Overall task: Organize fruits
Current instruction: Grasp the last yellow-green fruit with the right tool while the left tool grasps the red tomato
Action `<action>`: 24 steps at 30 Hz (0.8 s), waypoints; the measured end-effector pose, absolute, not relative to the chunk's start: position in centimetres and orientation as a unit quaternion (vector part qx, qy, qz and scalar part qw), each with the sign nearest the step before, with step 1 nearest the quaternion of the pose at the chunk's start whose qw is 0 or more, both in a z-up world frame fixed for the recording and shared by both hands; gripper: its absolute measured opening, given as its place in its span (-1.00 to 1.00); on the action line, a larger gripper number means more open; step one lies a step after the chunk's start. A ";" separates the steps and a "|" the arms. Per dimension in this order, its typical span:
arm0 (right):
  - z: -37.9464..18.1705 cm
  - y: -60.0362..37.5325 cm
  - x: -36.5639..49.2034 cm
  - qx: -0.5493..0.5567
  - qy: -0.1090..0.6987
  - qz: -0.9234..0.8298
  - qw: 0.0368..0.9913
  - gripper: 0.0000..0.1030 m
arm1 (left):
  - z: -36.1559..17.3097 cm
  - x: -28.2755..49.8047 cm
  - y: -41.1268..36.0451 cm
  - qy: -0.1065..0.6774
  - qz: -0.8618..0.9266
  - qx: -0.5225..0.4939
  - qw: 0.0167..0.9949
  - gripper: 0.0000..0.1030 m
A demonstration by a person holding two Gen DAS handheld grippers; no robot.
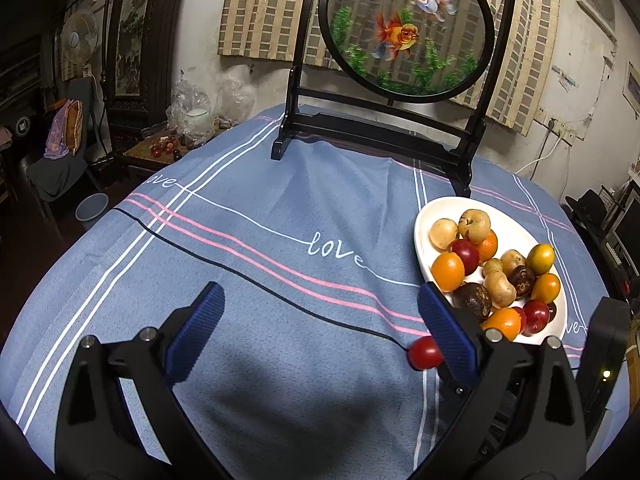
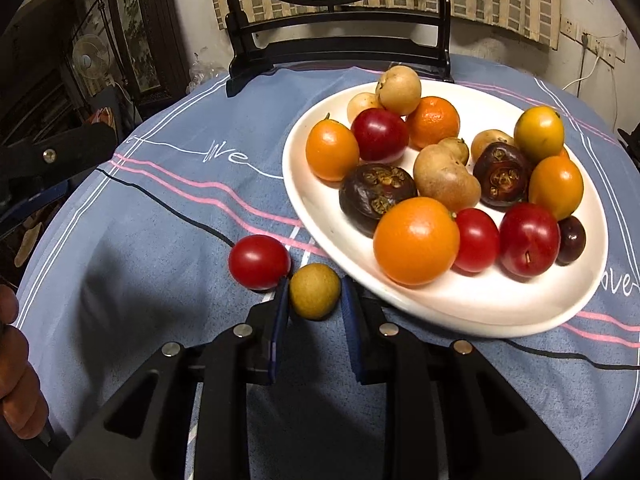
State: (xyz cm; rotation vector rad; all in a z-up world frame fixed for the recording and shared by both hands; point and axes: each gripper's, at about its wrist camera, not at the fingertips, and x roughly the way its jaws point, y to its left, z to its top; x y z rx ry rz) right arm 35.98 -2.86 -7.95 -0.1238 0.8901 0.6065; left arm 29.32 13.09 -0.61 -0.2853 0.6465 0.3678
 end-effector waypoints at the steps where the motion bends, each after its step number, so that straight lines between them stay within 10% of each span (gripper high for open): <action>1: -7.9 -3.0 35.8 -0.060 0.423 0.289 0.857 -0.49 | -0.7 29.4 13.1 0.316 0.180 -0.138 0.921 0.92; 17: -4.3 -12.7 32.9 0.006 0.372 0.281 0.885 -0.50 | -3.3 31.2 6.9 0.370 0.040 -0.051 0.927 0.90; 24: -3.8 -14.4 33.0 0.031 0.369 0.265 0.890 -0.50 | -5.0 31.4 3.5 0.393 -0.024 0.011 0.919 0.43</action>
